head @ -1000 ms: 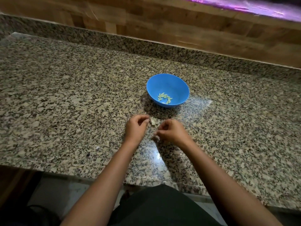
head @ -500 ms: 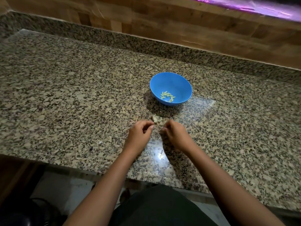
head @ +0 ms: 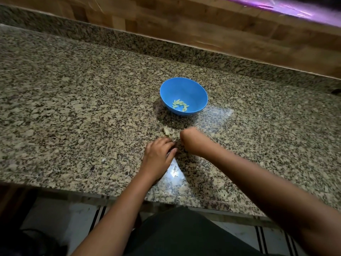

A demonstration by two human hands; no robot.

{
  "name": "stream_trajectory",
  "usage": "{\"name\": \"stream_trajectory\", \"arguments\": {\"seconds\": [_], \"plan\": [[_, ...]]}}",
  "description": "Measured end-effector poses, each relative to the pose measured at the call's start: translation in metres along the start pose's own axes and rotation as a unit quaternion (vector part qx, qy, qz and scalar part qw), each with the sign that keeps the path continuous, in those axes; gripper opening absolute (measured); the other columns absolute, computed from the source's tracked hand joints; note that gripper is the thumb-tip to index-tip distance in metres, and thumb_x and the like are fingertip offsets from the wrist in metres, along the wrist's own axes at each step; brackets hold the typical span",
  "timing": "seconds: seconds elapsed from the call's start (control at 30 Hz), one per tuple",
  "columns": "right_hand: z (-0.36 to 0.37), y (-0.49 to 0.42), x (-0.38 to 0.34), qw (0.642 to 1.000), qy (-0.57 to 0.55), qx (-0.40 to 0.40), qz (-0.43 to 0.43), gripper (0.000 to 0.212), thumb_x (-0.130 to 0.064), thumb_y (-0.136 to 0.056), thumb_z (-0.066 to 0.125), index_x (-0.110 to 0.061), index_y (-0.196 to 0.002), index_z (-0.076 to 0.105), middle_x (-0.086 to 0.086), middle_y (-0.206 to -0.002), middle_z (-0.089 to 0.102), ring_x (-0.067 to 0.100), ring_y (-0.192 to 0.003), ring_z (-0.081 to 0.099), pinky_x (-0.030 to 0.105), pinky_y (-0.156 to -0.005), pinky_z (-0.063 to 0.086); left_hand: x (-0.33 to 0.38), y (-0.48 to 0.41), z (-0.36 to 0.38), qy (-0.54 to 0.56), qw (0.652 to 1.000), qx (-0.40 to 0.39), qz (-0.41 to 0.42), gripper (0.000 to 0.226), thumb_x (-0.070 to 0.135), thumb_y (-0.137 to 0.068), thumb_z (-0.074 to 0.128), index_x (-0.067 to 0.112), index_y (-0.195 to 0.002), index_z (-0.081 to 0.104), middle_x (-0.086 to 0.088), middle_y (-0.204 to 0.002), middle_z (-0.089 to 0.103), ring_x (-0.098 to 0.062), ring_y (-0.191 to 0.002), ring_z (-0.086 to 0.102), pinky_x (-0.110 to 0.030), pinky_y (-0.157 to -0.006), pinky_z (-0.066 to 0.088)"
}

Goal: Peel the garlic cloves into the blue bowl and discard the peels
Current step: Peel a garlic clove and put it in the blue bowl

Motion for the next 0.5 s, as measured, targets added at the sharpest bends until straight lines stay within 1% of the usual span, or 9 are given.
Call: {"name": "stream_trajectory", "arguments": {"seconds": [0.07, 0.13, 0.17, 0.2, 0.23, 0.27, 0.33, 0.4, 0.5], "plan": [[0.0, 0.005, -0.001, 1.0, -0.015, 0.023, -0.005, 0.012, -0.001, -0.091, 0.048, 0.001, -0.098, 0.058, 0.014, -0.097, 0.061, 0.023, -0.079, 0.05, 0.03, -0.072, 0.043, 0.002, -0.001, -0.003, 0.019, 1.0, 0.009, -0.005, 0.035, 0.031, -0.098, 0.042, 0.018, -0.127, 0.056, 0.003, -0.132, 0.053, -0.014, -0.128, 0.04, -0.031, -0.102, 0.022], [0.001, 0.01, 0.015, 0.989, -0.133, 0.056, 0.046, 0.01, -0.003, -0.09, 0.053, 0.001, -0.094, 0.062, 0.014, -0.094, 0.064, 0.023, -0.08, 0.056, 0.034, -0.074, 0.049, 0.006, -0.005, -0.003, 0.062, 0.998, 0.007, -0.009, 0.032, 0.027, -0.099, 0.041, 0.015, -0.124, 0.057, 0.0, -0.124, 0.056, -0.017, -0.121, 0.043, -0.031, -0.099, 0.026], [0.005, 0.014, 0.028, 0.962, -0.249, 0.065, 0.09, 0.01, -0.003, -0.09, 0.055, 0.001, -0.092, 0.064, 0.016, -0.091, 0.066, 0.024, -0.078, 0.06, 0.035, -0.071, 0.052, 0.008, -0.007, -0.001, 0.088, 0.996, -0.004, -0.013, 0.03, 0.026, -0.1, 0.04, 0.014, -0.122, 0.057, -0.002, -0.12, 0.056, -0.018, -0.116, 0.044, -0.031, -0.096, 0.03], [0.011, 0.019, 0.038, 0.914, -0.38, 0.07, 0.126, 0.01, -0.003, -0.09, 0.057, 0.002, -0.091, 0.065, 0.017, -0.087, 0.066, 0.023, -0.071, 0.062, 0.033, -0.064, 0.055, 0.01, -0.009, 0.001, 0.116, 0.993, -0.022, -0.02, 0.029, 0.027, -0.1, 0.039, 0.014, -0.119, 0.056, -0.002, -0.116, 0.056, -0.018, -0.112, 0.045, -0.031, -0.093, 0.034], [0.017, 0.025, 0.042, 0.853, -0.497, 0.066, 0.148, 0.01, -0.002, -0.09, 0.057, 0.005, -0.092, 0.064, 0.017, -0.082, 0.066, 0.02, -0.063, 0.061, 0.028, -0.055, 0.054, 0.012, -0.012, 0.004, 0.148, 0.988, -0.042, -0.033, 0.026, 0.029, -0.1, 0.038, 0.015, -0.115, 0.054, -0.003, -0.11, 0.055, -0.018, -0.105, 0.046, -0.031, -0.086, 0.039], [0.022, 0.03, 0.042, 0.796, -0.582, 0.056, 0.154, 0.012, 0.001, -0.09, 0.055, 0.009, -0.094, 0.062, 0.016, -0.077, 0.064, 0.017, -0.057, 0.059, 0.023, -0.05, 0.051, 0.013, -0.015, 0.005, 0.186, 0.979, -0.06, -0.048, 0.022, 0.03, -0.1, 0.038, 0.016, -0.11, 0.05, -0.003, -0.103, 0.055, -0.018, -0.097, 0.049, -0.029, -0.077, 0.041], [0.027, 0.037, 0.037, 0.71, -0.689, 0.037, 0.139, 0.014, 0.007, -0.09, 0.051, 0.013, -0.097, 0.06, 0.014, -0.074, 0.061, 0.013, -0.054, 0.056, 0.02, -0.05, 0.051, 0.017, -0.021, 0.005, 0.241, 0.964, -0.095, -0.063, 0.018, 0.033, -0.099, 0.038, 0.016, -0.099, 0.042, -0.002, -0.086, 0.054, -0.017, -0.078, 0.05, -0.028, -0.062, 0.038], [0.025, 0.041, 0.033, 0.654, -0.747, 0.025, 0.116, 0.014, 0.01, -0.088, 0.049, 0.013, -0.096, 0.061, 0.017, -0.078, 0.061, 0.013, -0.055, 0.057, 0.02, -0.052, 0.053, 0.025, -0.026, 0.002, 0.236, 0.962, -0.128, -0.041, 0.024, 0.039, -0.098, 0.035, 0.016, -0.094, 0.041, 0.0, -0.077, 0.052, -0.014, -0.069, 0.047, -0.03, -0.058, 0.036], [0.02, 0.047, 0.034, 0.627, -0.772, 0.018, 0.107, 0.014, 0.011, -0.088, 0.048, 0.008, -0.088, 0.062, 0.016, -0.077, 0.06, 0.014, -0.056, 0.057, 0.02, -0.052, 0.053, 0.038, -0.03, 0.002, 0.219, 0.964, -0.15, 0.001, 0.023, 0.038, -0.099, 0.034, 0.023, -0.082, 0.04, 0.003, -0.073, 0.049, -0.011, -0.065, 0.045, -0.029, -0.057, 0.035]]}}
Point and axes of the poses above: each hand's wrist, its own y-axis away from the middle knuckle, its own z-axis out of the palm, x = y × z, the point moved 10 cm from there along -y, towards the middle knuckle
